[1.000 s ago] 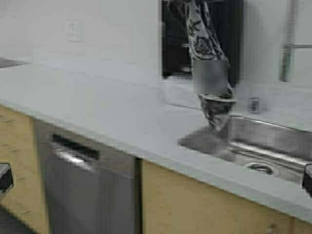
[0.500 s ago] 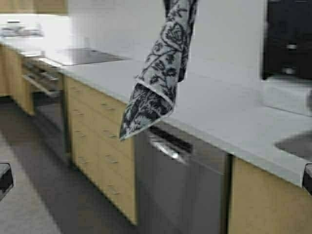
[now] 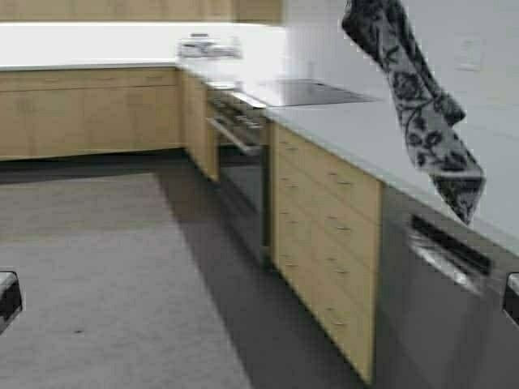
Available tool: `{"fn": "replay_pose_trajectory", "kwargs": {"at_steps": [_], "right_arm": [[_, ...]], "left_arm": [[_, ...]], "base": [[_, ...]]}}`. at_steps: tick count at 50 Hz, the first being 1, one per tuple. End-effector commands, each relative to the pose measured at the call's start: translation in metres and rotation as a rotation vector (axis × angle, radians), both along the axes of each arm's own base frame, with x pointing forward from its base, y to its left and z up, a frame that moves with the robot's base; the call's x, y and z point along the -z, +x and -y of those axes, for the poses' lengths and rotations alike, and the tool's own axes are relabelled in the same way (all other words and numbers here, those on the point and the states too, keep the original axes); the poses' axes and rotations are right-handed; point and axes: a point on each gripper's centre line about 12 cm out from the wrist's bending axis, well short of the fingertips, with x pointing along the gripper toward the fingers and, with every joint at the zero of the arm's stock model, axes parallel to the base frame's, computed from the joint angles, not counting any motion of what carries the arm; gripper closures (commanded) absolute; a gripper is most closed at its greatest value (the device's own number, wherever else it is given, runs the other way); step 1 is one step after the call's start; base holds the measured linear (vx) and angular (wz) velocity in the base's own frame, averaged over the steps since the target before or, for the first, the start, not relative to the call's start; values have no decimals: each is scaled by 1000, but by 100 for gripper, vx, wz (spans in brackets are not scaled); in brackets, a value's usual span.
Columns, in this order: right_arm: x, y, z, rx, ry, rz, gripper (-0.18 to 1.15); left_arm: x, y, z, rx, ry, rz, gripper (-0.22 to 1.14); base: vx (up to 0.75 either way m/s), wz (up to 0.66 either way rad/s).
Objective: Get the cloth and wipe up the spill under the wine glass
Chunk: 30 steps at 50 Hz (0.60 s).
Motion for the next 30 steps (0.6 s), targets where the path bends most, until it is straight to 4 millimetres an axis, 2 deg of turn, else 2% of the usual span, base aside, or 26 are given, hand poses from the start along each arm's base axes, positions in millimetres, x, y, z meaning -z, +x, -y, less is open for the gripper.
{"fn": "replay_pose_trajectory", "kwargs": {"at_steps": [1,23,30], "right_arm": [[-11,3,5,17,23,34,91],[-7,1,5,17,17,28,91],[-11,-1,6,17,22,39,91]], "left_arm": [[-2,2,0,-1,-6,3,89],[1,2,-2,-6,-53,-8,89],[2,2,-2,-7,-53,-10,89]], "base": [[3,54],[4,49],[6,53]]}}
